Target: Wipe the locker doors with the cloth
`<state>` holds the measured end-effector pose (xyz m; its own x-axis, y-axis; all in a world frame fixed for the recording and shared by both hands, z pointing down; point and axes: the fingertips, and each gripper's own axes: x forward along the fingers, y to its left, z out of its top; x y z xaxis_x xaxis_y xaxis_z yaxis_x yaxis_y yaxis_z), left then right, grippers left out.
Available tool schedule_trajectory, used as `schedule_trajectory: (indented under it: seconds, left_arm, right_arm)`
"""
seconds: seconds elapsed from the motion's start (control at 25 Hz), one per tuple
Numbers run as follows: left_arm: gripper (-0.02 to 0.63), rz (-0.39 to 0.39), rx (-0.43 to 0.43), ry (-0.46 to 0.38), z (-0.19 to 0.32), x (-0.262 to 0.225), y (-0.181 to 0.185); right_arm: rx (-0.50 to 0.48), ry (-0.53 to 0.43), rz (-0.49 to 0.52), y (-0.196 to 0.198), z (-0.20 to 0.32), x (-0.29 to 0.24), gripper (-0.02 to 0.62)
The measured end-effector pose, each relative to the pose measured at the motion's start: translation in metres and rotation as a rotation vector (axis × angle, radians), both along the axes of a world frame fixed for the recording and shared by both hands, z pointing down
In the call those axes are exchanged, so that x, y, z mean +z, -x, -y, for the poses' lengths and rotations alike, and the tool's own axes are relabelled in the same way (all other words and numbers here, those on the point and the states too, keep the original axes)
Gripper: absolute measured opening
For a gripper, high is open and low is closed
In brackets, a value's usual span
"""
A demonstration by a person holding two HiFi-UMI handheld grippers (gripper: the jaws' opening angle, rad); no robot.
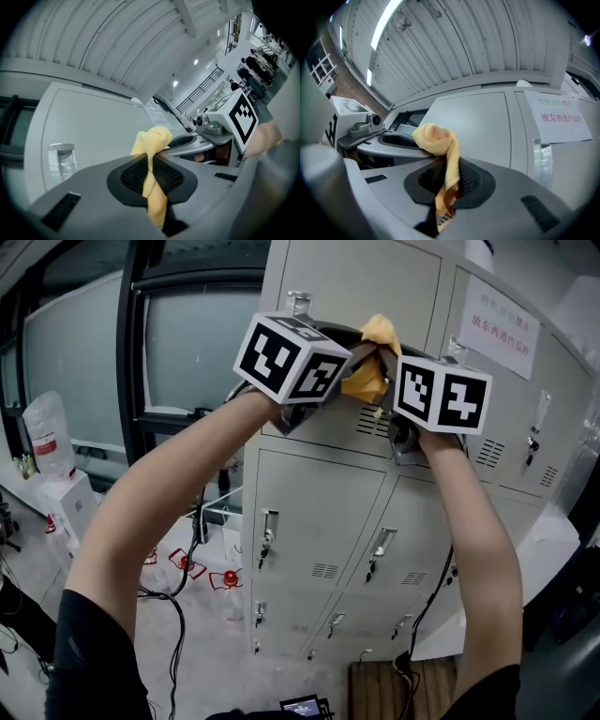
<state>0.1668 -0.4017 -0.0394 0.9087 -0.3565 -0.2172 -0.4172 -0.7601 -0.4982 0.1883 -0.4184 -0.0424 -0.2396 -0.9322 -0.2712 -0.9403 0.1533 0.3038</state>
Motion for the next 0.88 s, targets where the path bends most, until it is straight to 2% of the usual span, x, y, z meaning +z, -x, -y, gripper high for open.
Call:
schedule_trajectory:
  seconds: [0.24,0.48,0.68,0.88]
  left_arm:
    - [0.043,0.002,-0.063,0.030,0.018,0.023,0.062]
    - [0.043,-0.002,-0.090,0.075,0.035,0.054,0.106]
    - [0.043,0.004,-0.082,0.102,0.045,0.080,0.125]
    - [0.043,0.010,-0.072,0.125,0.058,0.095,0.126]
  right_arm:
    - [-0.077,0.034,0.001,0.063,0.019,0.023,0.061]
    - [-0.118,0.074,-0.011,0.108,0.035,0.053,0.061]
    - [-0.140,0.106,-0.032,0.130,0.047,0.080,0.061]
    - [-0.117,0.131,-0.042,0.131,0.060,0.096,0.061]
